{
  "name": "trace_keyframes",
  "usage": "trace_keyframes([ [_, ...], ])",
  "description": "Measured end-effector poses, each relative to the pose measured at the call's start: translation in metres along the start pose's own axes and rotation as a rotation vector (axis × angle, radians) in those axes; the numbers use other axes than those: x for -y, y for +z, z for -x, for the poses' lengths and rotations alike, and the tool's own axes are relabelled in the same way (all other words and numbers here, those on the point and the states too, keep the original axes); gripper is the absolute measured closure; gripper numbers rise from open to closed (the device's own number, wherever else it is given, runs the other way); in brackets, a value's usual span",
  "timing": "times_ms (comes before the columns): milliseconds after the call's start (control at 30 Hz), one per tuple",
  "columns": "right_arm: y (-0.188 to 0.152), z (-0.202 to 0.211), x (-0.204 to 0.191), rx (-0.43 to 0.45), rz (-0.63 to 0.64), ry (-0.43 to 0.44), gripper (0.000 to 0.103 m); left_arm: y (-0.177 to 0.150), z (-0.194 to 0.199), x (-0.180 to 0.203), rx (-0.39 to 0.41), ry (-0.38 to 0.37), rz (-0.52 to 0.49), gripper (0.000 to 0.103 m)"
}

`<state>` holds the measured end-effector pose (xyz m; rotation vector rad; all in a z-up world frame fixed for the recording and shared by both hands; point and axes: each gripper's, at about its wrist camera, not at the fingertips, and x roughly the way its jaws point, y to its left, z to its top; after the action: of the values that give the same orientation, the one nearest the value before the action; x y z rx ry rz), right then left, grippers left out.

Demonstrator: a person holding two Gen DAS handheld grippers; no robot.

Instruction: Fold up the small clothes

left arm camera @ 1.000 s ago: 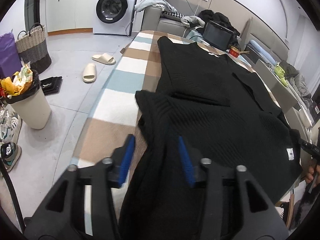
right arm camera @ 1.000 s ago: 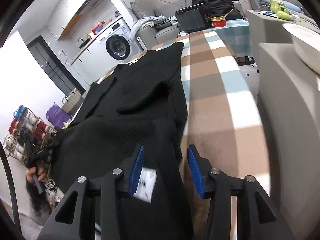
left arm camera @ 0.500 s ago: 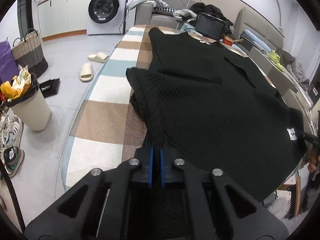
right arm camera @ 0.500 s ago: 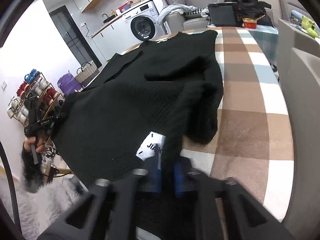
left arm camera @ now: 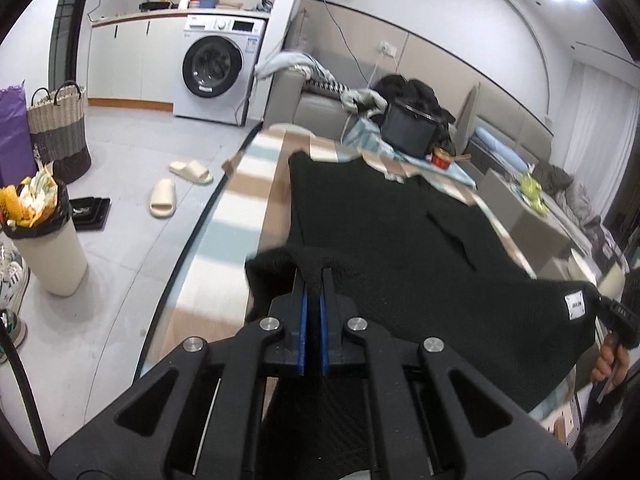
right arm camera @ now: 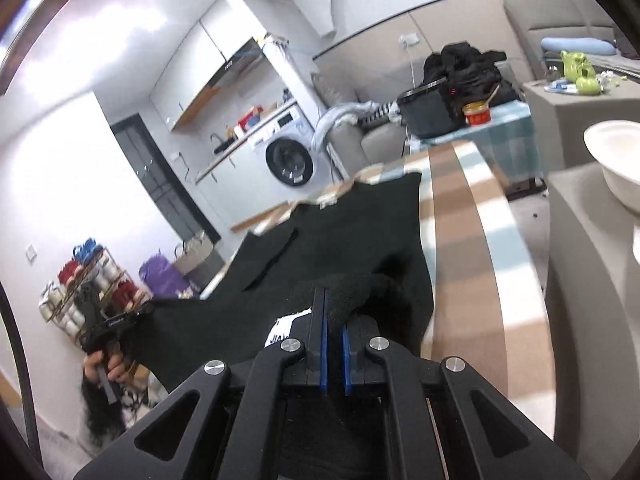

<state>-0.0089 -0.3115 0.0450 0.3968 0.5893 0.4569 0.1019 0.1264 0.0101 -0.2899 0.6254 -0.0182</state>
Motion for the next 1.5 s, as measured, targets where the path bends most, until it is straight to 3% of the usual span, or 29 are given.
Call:
trace_keyframes([
  [167,0.028,-0.027,-0.003,0.033,0.032,-0.116,0.098,0.033,-0.034,-0.006,0.020,0.044,0.011,0.101],
  [400,0.040,-0.094,0.023,-0.065,0.045,-0.284,0.097,0.033,-0.118,-0.032,-0.131,0.122,0.086,0.100],
  [500,0.036,-0.118,0.039,-0.189,0.026,-0.345,0.087,0.026,-0.126,-0.037,-0.163,0.150,0.101,0.081],
  [533,0.033,-0.117,0.043,-0.212,0.018,-0.349,0.080,0.023,-0.128,-0.037,-0.167,0.161,0.100,0.064],
  [567,0.032,-0.114,0.046,-0.218,0.008,-0.351,0.066,0.022,-0.125,-0.038,-0.172,0.175,0.104,0.046],
  [633,0.028,-0.097,0.051,-0.191,-0.004,-0.363,0.050,0.020,-0.121,-0.041,-0.156,0.171,0.110,0.035],
  [700,0.026,-0.083,0.057,-0.173,-0.011,-0.362,0.044,0.020,-0.122,-0.042,-0.150,0.168,0.094,0.033],
  [933,0.031,-0.116,0.083,-0.265,-0.131,-0.234,0.043,0.025,-0.164,-0.034,-0.240,0.116,0.096,0.034],
  [1000,0.033,-0.130,0.082,-0.284,-0.125,-0.226,0.046,0.027,-0.174,-0.028,-0.251,0.094,0.090,0.044],
  [1067,0.035,-0.141,0.076,-0.304,-0.097,-0.214,0.064,0.029,-0.183,-0.022,-0.266,0.090,0.074,0.059],
  [1133,0.034,-0.151,0.069,-0.339,-0.056,-0.234,0.068,0.028,-0.192,-0.016,-0.292,0.057,0.061,0.078],
  [1167,0.033,-0.153,0.067,-0.349,-0.042,-0.241,0.074,0.027,-0.193,-0.013,-0.292,0.056,0.050,0.081],
  [1333,0.027,-0.150,0.058,-0.367,0.010,-0.237,0.082,0.016,-0.183,0.010,-0.272,0.087,-0.070,0.086],
  [1500,0.013,-0.132,0.052,-0.371,0.020,-0.238,0.083,-0.002,-0.154,0.013,-0.267,0.079,-0.081,0.086],
])
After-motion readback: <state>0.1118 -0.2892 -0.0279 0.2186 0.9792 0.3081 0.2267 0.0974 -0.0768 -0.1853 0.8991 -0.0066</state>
